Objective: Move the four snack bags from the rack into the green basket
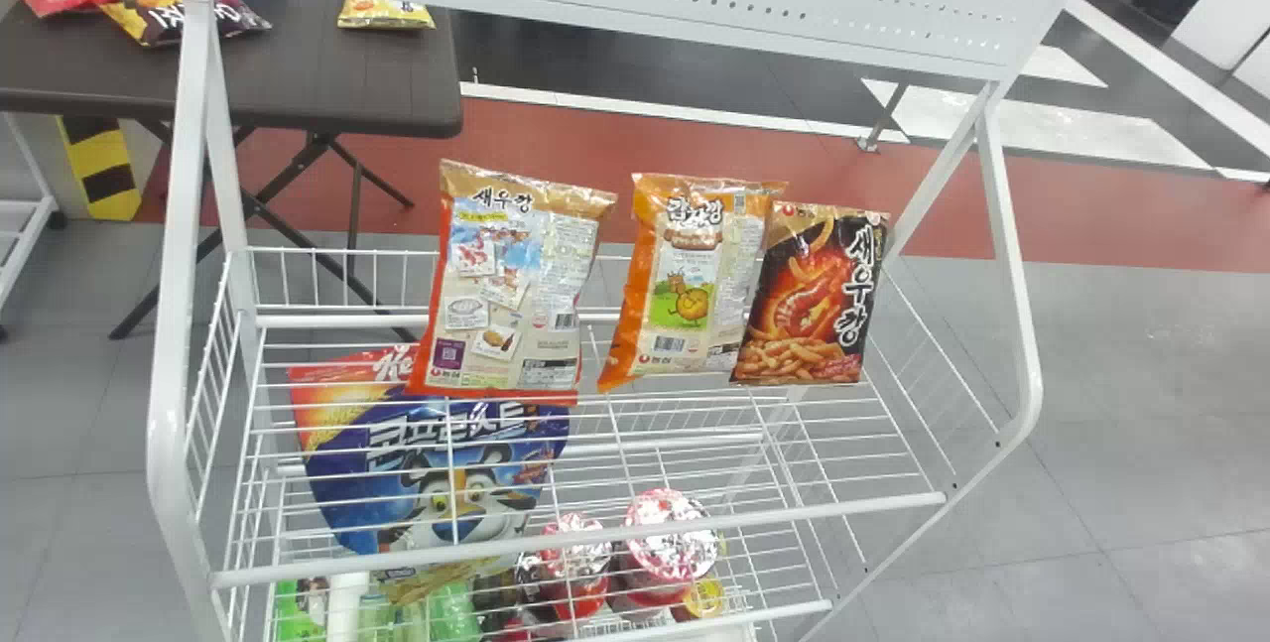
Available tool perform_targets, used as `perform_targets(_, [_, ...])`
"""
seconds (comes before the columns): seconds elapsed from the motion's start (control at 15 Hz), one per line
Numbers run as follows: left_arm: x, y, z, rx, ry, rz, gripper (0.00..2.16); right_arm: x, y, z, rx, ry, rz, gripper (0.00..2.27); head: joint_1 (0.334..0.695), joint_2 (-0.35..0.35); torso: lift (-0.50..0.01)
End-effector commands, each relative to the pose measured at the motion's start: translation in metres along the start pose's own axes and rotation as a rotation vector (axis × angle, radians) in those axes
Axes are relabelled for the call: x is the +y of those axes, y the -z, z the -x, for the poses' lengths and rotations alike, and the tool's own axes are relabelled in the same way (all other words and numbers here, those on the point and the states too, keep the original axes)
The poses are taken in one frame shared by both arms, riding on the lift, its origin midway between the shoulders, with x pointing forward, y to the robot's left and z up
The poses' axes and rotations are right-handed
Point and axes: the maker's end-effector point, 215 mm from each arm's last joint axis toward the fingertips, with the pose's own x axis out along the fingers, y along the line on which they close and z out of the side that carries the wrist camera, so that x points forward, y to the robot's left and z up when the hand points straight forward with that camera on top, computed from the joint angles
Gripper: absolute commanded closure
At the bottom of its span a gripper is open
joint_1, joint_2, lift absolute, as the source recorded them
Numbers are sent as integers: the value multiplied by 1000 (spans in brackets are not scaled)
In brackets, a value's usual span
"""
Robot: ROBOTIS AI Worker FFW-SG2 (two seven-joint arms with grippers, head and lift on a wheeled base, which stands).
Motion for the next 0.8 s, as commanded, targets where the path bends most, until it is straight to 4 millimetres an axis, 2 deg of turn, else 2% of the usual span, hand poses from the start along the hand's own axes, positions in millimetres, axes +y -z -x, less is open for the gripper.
perform_targets(0.0, [0,0,-2,4,1,-3,1818,-19,-38,18,-126,52,11,53,695,-350,0])
perform_targets(0.07, [-1,-1,-2,4,1,-4,1818,-30,-66,26,-218,88,30,53,695,-350,0])
perform_targets(0.13, [-1,0,-2,5,2,-4,1818,-41,-111,40,-356,138,79,53,695,-350,0])
perform_targets(0.2, [-1,1,-3,8,4,-3,1818,-46,-157,55,-489,181,138,53,695,-350,0])
perform_targets(0.33, [-1,3,-5,14,0,0,1818,-48,-231,72,-673,219,207,60,695,-350,0])
perform_targets(0.53, [-2,5,-5,14,3,3,1818,-56,-316,54,-794,246,244,76,695,-350,0])
perform_targets(0.67, [-2,6,-3,15,2,4,1818,-61,-363,37,-856,280,264,83,695,-350,0])
perform_targets(0.73, [-1,6,-2,13,1,3,1818,-65,-381,29,-871,296,265,83,695,-350,0])
